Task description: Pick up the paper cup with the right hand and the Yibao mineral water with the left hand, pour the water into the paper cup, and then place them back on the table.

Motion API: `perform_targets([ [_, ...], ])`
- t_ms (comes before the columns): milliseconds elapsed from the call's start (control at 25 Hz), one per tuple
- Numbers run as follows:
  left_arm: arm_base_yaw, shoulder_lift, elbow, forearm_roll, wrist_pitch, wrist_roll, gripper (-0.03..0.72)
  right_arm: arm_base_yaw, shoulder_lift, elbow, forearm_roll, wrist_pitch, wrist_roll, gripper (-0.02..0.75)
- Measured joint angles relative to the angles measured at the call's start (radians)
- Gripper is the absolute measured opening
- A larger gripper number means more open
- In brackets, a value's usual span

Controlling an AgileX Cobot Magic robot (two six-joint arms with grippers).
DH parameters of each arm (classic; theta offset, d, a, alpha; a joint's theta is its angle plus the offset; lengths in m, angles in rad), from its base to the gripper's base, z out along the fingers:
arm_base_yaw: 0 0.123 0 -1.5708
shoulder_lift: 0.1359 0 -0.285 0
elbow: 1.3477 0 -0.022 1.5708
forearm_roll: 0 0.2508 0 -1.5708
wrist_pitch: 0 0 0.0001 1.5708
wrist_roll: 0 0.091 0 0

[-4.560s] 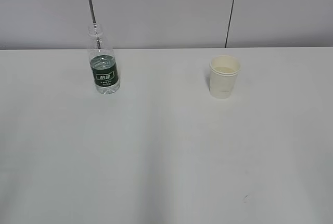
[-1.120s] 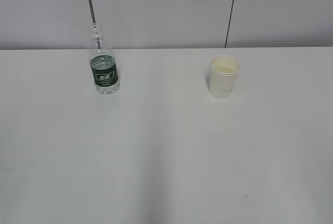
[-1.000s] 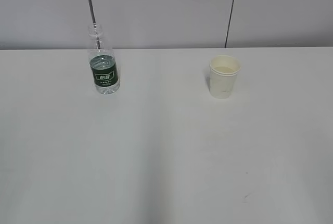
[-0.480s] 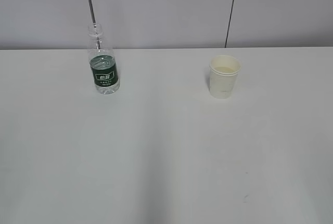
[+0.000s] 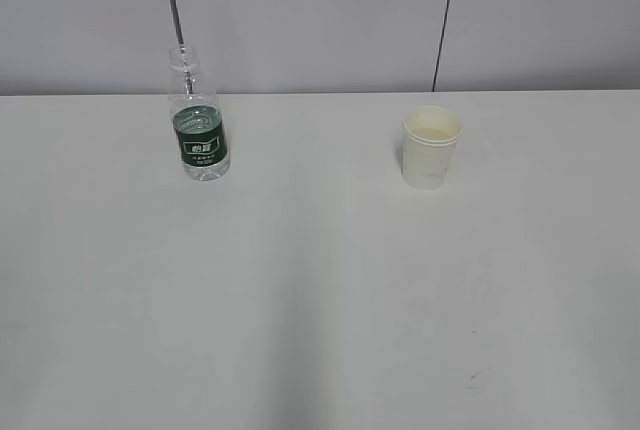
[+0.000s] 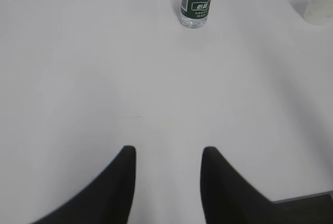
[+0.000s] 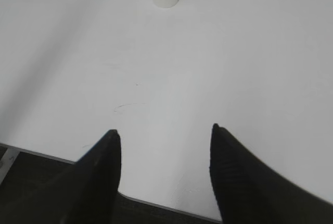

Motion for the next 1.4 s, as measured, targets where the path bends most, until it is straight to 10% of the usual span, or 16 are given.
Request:
perform_targets([
  [1400,0.000,0.000,0.000,0.000,0.000,0.000,0.269,0.000,0.000,0.000,0.000,0.000,0.000,0.438],
])
